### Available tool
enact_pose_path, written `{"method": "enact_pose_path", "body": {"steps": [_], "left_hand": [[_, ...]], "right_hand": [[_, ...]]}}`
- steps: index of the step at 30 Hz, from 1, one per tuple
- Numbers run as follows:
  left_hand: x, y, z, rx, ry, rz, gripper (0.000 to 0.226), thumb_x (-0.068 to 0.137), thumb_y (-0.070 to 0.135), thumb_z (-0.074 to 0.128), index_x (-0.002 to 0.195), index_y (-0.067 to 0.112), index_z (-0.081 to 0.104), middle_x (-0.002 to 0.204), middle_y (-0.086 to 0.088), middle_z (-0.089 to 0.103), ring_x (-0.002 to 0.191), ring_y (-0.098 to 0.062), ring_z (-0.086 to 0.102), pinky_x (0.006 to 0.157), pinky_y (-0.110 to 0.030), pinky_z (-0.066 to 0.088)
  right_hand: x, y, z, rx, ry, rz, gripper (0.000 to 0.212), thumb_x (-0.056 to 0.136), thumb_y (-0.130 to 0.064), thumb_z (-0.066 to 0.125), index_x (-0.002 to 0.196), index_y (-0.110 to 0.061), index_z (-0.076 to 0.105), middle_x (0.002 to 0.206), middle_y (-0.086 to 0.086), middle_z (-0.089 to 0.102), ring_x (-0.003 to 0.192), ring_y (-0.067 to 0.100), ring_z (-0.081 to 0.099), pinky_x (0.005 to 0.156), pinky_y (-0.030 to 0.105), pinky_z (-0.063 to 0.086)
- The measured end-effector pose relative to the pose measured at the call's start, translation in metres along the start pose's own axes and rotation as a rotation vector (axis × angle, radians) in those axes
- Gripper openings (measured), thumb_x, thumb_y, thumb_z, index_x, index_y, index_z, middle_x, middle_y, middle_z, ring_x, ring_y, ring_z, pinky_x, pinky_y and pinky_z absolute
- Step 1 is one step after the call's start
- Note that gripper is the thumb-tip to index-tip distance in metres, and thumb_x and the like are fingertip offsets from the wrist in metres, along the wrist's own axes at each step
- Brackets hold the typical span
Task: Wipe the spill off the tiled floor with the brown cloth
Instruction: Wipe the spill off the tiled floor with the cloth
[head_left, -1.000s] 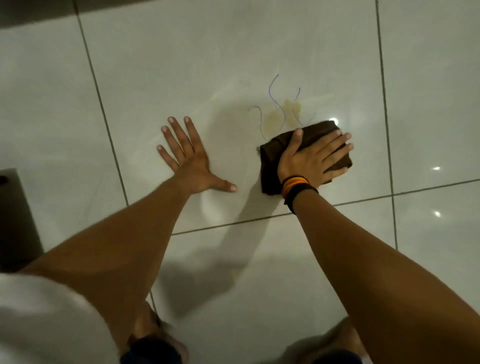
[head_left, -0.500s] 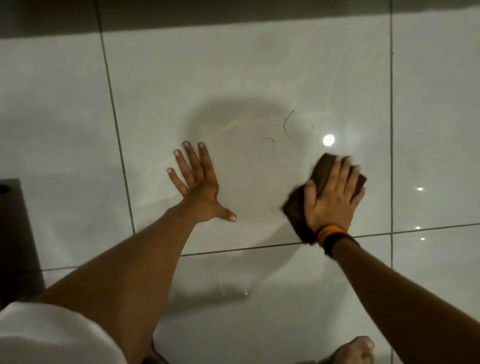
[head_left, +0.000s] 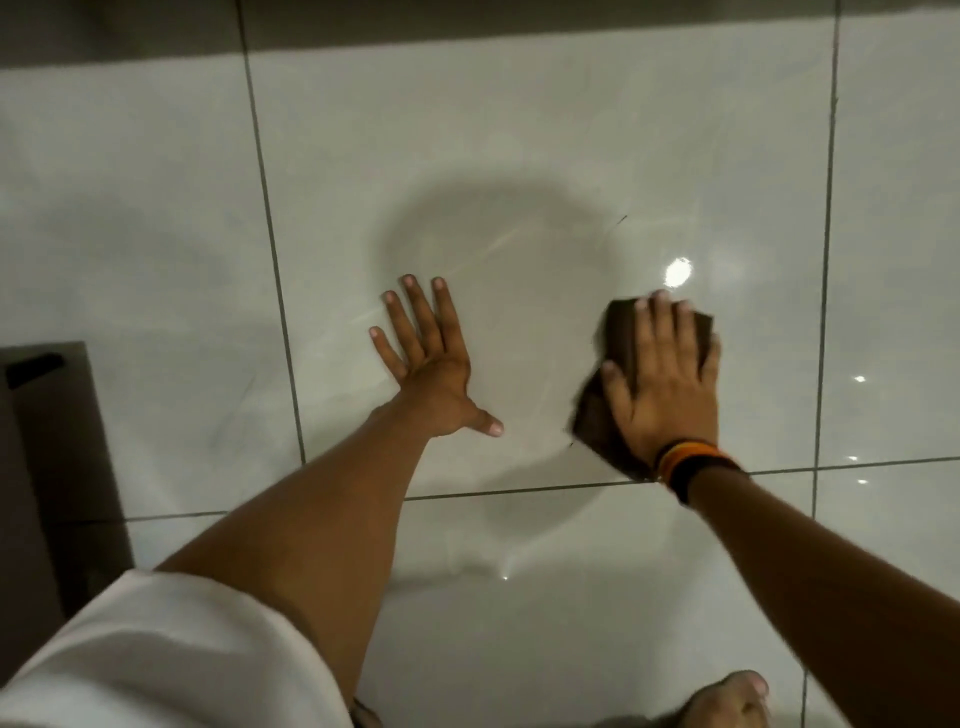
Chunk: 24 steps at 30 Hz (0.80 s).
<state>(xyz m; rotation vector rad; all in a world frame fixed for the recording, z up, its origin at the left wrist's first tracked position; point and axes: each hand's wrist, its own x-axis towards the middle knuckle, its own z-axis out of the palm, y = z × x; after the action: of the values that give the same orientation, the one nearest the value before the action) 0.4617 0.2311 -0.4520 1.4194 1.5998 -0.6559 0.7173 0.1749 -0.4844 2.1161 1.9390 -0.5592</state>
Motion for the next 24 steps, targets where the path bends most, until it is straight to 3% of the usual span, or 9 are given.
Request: {"method": "enact_pose_path", "body": {"steps": [4, 6, 9, 11, 13, 15, 18, 22, 24], "left_hand": [[0.003, -0.003, 0.003, -0.012, 0.02, 0.006, 0.191, 0.035, 0.068, 0.096, 0.144, 0.016, -0.052, 0.138, -0.017, -0.07, 0.133, -0.043, -0.06, 0.102, -0.062, -0.039], [0.004, -0.003, 0.003, -0.011, 0.022, 0.007, 0.19, 0.035, 0.066, 0.096, 0.145, 0.016, -0.051, 0.129, -0.012, -0.074, 0.126, -0.039, -0.064, 0.103, -0.061, -0.039], [0.003, 0.001, -0.001, -0.01, 0.008, 0.012, 0.188, 0.04, 0.064, 0.097, 0.146, 0.014, -0.05, 0.126, -0.012, -0.076, 0.123, -0.039, -0.065, 0.104, -0.061, -0.038], [0.0, 0.003, -0.003, -0.016, -0.005, 0.002, 0.186, 0.043, 0.063, 0.096, 0.148, 0.013, -0.049, 0.137, -0.017, -0.07, 0.129, -0.042, -0.062, 0.107, -0.063, -0.035], [-0.002, 0.003, -0.004, -0.023, -0.014, 0.011, 0.184, 0.046, 0.064, 0.095, 0.149, 0.012, -0.048, 0.149, -0.023, -0.061, 0.136, -0.045, -0.056, 0.11, -0.064, -0.032], [-0.005, 0.002, -0.004, -0.028, -0.016, 0.016, 0.182, 0.049, 0.065, 0.094, 0.148, 0.012, -0.049, 0.148, -0.024, -0.061, 0.135, -0.046, -0.056, 0.109, -0.064, -0.032], [-0.004, 0.002, -0.001, -0.024, -0.013, 0.016, 0.184, 0.046, 0.066, 0.095, 0.147, 0.012, -0.049, 0.141, -0.019, -0.066, 0.139, -0.047, -0.054, 0.107, -0.064, -0.033], [0.0, 0.0, 0.002, -0.046, 0.023, 0.028, 0.185, 0.045, 0.064, 0.096, 0.15, 0.012, -0.047, 0.143, -0.017, -0.065, 0.141, -0.047, -0.052, 0.11, -0.065, -0.033], [0.002, -0.001, 0.004, -0.026, 0.035, 0.037, 0.185, 0.045, 0.065, 0.096, 0.147, 0.013, -0.05, 0.135, -0.015, -0.07, 0.133, -0.043, -0.059, 0.105, -0.062, -0.037]], "right_hand": [[0.102, -0.021, -0.034, 0.156, 0.099, 0.332, 0.082, 0.099, -0.056, 0.026, 0.165, -0.014, 0.004, 0.175, 0.008, 0.0, 0.162, 0.032, -0.001, 0.125, 0.067, 0.005], [0.143, -0.055, -0.044, 0.155, 0.132, 0.32, 0.083, 0.096, -0.056, 0.025, 0.165, -0.013, 0.006, 0.175, 0.008, 0.002, 0.161, 0.032, 0.0, 0.124, 0.068, 0.005], [0.135, -0.095, -0.04, 0.03, 0.107, -0.065, 0.079, 0.099, -0.055, 0.028, 0.165, -0.015, 0.011, 0.174, 0.008, 0.009, 0.161, 0.032, 0.006, 0.125, 0.066, 0.004], [0.09, -0.092, -0.028, -0.074, 0.031, -0.341, 0.076, 0.102, -0.054, 0.031, 0.165, -0.016, 0.012, 0.175, 0.007, 0.01, 0.162, 0.029, 0.007, 0.126, 0.066, 0.006], [0.047, -0.062, -0.016, -0.129, -0.037, -0.448, 0.076, 0.102, -0.056, 0.032, 0.165, -0.018, 0.012, 0.175, 0.005, 0.011, 0.162, 0.025, 0.006, 0.126, 0.064, 0.007], [0.029, -0.024, -0.015, -0.108, -0.074, -0.389, 0.077, 0.101, -0.058, 0.031, 0.165, -0.02, 0.014, 0.174, 0.004, 0.012, 0.162, 0.025, 0.006, 0.127, 0.062, 0.007], [0.056, 0.002, -0.029, -0.05, -0.062, -0.139, 0.08, 0.1, -0.06, 0.027, 0.166, -0.018, 0.008, 0.175, 0.006, 0.005, 0.162, 0.028, 0.003, 0.127, 0.063, 0.005], [0.135, -0.057, -0.046, 0.097, 0.086, 0.221, 0.087, 0.097, -0.062, 0.022, 0.165, -0.011, 0.005, 0.175, 0.01, 0.001, 0.161, 0.033, -0.001, 0.124, 0.069, 0.005], [0.148, -0.095, -0.045, 0.09, 0.124, 0.14, 0.086, 0.096, -0.061, 0.024, 0.165, -0.012, 0.01, 0.174, 0.011, 0.007, 0.161, 0.033, 0.005, 0.124, 0.068, 0.004]]}}
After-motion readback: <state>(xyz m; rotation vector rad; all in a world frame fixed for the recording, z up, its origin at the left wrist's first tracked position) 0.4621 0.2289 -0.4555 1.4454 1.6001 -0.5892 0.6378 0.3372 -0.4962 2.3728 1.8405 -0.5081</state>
